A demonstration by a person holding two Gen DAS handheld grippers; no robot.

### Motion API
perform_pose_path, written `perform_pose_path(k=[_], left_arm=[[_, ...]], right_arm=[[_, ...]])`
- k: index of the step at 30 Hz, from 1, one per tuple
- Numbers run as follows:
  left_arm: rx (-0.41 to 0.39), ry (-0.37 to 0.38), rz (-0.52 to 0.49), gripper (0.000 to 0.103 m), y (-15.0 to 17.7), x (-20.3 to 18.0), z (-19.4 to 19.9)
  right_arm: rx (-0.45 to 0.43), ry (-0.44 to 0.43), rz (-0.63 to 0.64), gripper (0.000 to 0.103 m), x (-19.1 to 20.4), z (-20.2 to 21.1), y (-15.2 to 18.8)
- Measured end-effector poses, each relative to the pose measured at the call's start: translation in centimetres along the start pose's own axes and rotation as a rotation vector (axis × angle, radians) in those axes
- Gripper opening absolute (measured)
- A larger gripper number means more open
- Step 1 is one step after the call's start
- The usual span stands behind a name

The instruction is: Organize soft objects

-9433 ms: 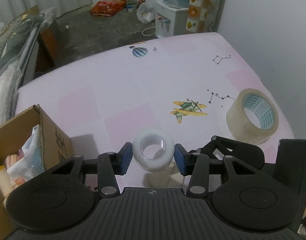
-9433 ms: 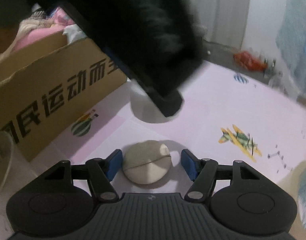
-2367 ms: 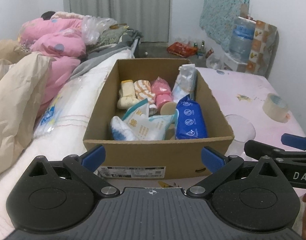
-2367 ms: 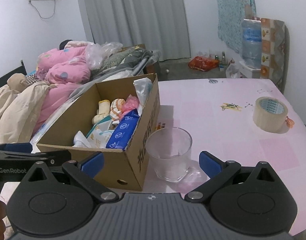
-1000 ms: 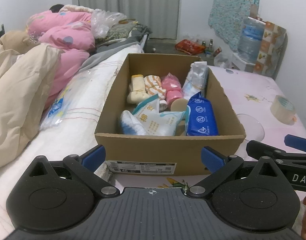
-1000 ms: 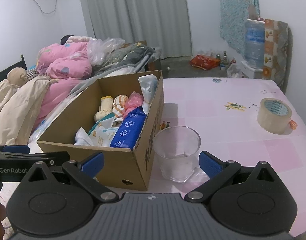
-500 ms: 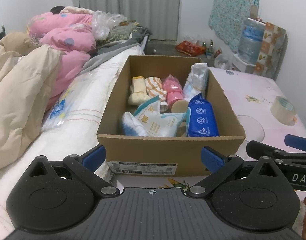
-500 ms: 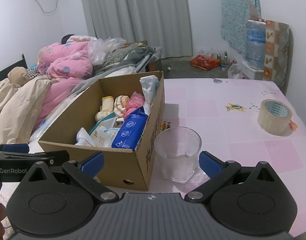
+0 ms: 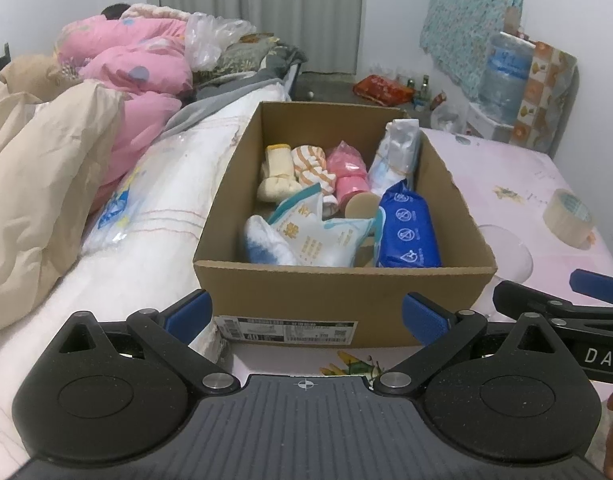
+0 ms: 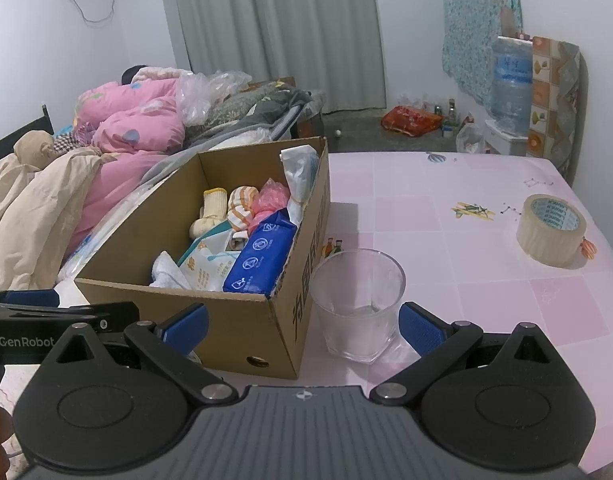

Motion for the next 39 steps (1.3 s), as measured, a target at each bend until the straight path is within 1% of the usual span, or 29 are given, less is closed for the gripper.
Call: perform_pose_path(k=[5,39], left_arm=[[0.010,0.000,0.004,0.102,0.13,0.08,-0.18],[0.013,0.000,0.006,0.102,0.16,0.07,-0.32]], right_arm=[[0.005,0.001,0.006,0.062,-0.02,-0.20,0.19],[0.008,0.002,0.004,0.062,-0.10,-0.43,0.37]])
Point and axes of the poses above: each gripper's, at about its wrist camera, not at the fingertips, and z roughly against the way its jaws point, x to its left, y to its underside, the point moved 6 cm from there along -z, roughly the way its jaws point, and after that the axes turned 10 degrees about y, right-handed, at the moved point
